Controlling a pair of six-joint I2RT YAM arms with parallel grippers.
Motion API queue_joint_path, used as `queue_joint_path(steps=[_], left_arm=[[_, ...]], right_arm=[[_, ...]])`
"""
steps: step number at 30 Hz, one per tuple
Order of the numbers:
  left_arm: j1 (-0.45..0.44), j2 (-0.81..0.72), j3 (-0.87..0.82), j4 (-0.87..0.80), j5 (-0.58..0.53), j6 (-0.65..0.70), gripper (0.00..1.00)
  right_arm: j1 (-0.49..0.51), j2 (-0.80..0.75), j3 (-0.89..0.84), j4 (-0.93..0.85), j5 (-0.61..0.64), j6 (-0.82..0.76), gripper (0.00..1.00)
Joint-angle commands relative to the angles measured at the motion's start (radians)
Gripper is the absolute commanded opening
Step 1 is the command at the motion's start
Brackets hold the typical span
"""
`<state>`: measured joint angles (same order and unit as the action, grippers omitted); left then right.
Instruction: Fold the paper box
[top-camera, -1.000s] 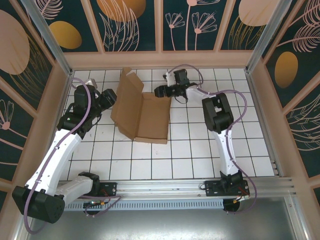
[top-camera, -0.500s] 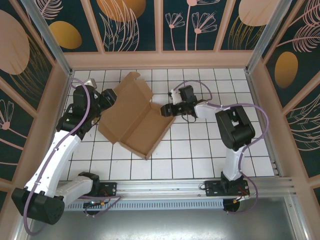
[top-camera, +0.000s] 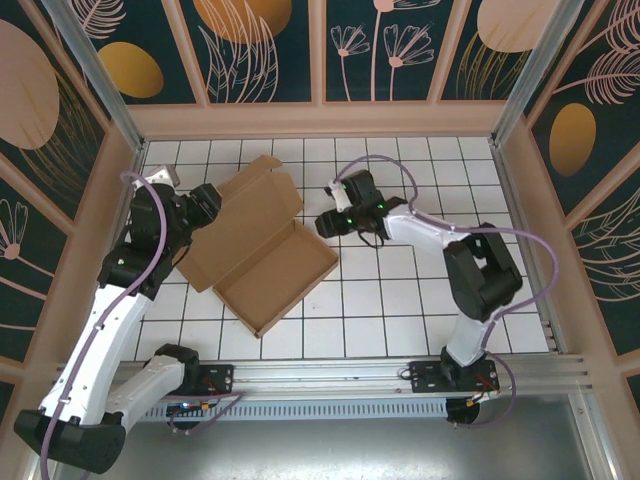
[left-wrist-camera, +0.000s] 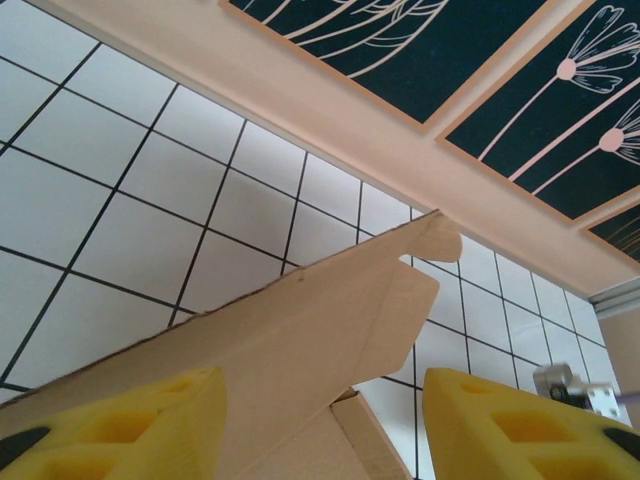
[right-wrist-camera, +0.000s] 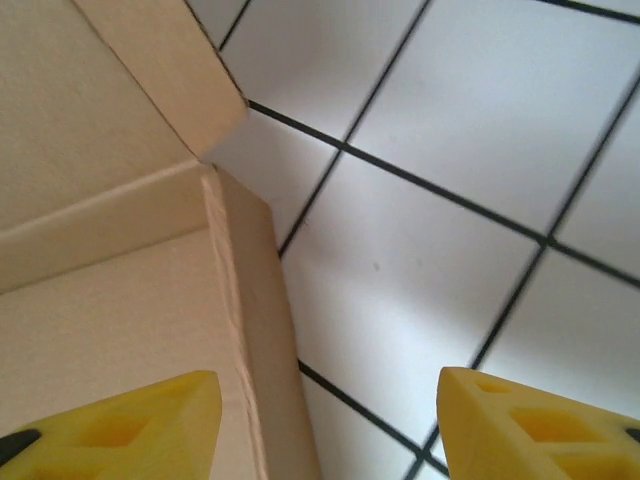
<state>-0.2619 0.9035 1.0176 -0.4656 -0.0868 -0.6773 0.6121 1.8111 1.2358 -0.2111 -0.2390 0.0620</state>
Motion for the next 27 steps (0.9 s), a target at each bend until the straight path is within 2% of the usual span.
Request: queue_joint_path(steps=[1,5,10,12,17,20,27], left_arm=[[-0.002,-0.020,-0.011,-0.016,-0.014,0.008,0.54],[-0.001,-0.026,-0.004,-0.019,-0.010,0.013,0.54],[-0.002,-0.044,-0.010,-0.011,-0.008,0.020,0.54],[-0.002,-0.051,-0.017,-0.006,-0.004,0.013,0.54],[-0.002,-0.064,-0.032,0.005,0.006,0.010,0.54],[-0.002,-0.072,-0.039,0.007,0.009,0.015,0.54],[-0.002,-0.077,-0.039,0.019,0.015,0.014,0.54]], right_arm=[[0.031,0.112,0.116,-0.146,-0.030,-0.060,0.58],[0.071,0.208,0.212,-0.217,0.069,-0.086,0.61],[0.104,0.246,0.229,-0.244,0.112,-0.094,0.59],[0.115,0.264,0.243,-0.254,0.177,-0.081,0.53],[0.135,0.308,0.281,-0.290,0.346,-0.055,0.24],[0.152,0.324,0.280,-0.311,0.435,-0.060,0.13],[0.166,0.297,0.204,-0.335,0.719,-0.013,0.07]])
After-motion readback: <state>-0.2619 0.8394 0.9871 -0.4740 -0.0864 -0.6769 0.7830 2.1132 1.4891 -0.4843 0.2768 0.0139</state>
